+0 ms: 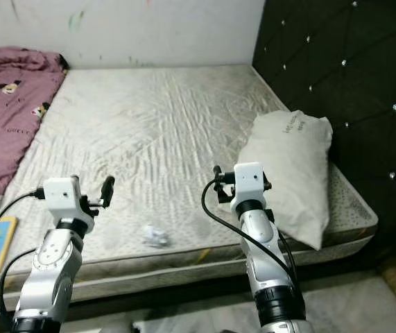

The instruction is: Clean up the room

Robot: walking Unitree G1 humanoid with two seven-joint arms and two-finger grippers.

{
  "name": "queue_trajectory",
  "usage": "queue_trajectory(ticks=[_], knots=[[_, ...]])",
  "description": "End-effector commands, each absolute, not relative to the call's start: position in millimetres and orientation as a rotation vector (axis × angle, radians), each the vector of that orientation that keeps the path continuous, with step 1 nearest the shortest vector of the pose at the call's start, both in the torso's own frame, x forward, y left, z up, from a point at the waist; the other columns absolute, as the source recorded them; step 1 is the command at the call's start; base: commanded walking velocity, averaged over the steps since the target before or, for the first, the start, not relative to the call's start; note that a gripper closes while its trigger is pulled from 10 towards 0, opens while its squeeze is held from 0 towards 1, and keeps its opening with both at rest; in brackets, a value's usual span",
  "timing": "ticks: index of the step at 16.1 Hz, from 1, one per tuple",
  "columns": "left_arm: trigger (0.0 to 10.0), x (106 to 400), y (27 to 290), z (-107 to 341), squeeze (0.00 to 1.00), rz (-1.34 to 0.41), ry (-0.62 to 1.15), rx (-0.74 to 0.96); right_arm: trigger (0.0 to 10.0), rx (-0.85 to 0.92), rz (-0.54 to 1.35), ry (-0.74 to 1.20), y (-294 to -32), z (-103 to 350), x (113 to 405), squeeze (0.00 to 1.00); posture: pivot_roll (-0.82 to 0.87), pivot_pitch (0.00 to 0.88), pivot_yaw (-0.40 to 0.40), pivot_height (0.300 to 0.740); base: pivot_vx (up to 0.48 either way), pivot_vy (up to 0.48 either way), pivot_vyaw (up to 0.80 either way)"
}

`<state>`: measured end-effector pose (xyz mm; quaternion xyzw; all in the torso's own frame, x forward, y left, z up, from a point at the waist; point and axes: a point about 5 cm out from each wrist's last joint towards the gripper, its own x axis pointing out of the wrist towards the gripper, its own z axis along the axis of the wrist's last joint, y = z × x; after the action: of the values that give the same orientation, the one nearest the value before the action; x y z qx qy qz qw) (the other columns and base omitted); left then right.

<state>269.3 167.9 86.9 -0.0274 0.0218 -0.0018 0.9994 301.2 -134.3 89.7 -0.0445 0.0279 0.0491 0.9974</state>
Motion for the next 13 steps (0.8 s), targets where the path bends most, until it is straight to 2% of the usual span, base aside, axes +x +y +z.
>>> queue_trajectory(ticks=[1, 3, 4, 5, 8, 12, 13], knots=[[10.0, 269.2, 177.8, 89.0, 0.00, 0.038, 0.037, -0.041, 10.0, -0.074, 0.129, 0.031, -124.9, 96.9, 304.7, 0.00, 0.10, 0.000, -0.049, 0.740, 0.000, 0.480, 0.00], [10.0, 269.1, 179.2, 90.6, 0.00, 0.053, 0.032, -0.041, 10.0, -0.069, 0.122, 0.031, -126.0, 97.3, 304.9, 0.00, 0.10, 0.000, -0.047, 0.740, 0.000, 0.000, 0.00], [10.0, 268.9, 182.0, 90.1, 0.00, 0.075, 0.045, -0.038, 10.0, -0.074, 0.123, 0.029, -126.3, 97.7, 304.8, 0.00, 0.10, 0.000, -0.047, 0.740, 0.000, 0.000, 0.80], [10.0, 269.4, 184.9, 90.3, 0.00, 0.114, 0.058, 0.044, 10.0, -0.079, 0.125, 0.028, -126.3, 97.8, 304.8, 0.00, 0.10, 0.000, -0.047, 0.740, 0.000, 0.000, 0.80], [10.0, 270.7, 182.0, 93.2, 0.00, 0.034, 0.024, 0.008, 10.0, -0.084, 0.122, 0.030, -126.4, 97.9, 304.9, 0.00, 0.10, 0.000, -0.050, 0.740, 0.000, 0.000, 0.80], [10.0, 269.9, 182.0, 91.9, 0.00, 0.058, 0.033, 0.006, 10.0, -0.085, 0.120, 0.030, -127.4, 98.3, 305.0, 0.00, 0.09, 0.001, -0.051, 0.740, 0.000, 0.000, 0.80], [10.0, 269.9, 181.9, 92.0, 0.00, 0.053, 0.032, 0.006, 10.0, -0.082, 0.118, 0.031, -127.6, 98.2, 305.1, 0.00, 0.09, 0.001, -0.051, 0.740, 0.000, 0.000, 0.00]])
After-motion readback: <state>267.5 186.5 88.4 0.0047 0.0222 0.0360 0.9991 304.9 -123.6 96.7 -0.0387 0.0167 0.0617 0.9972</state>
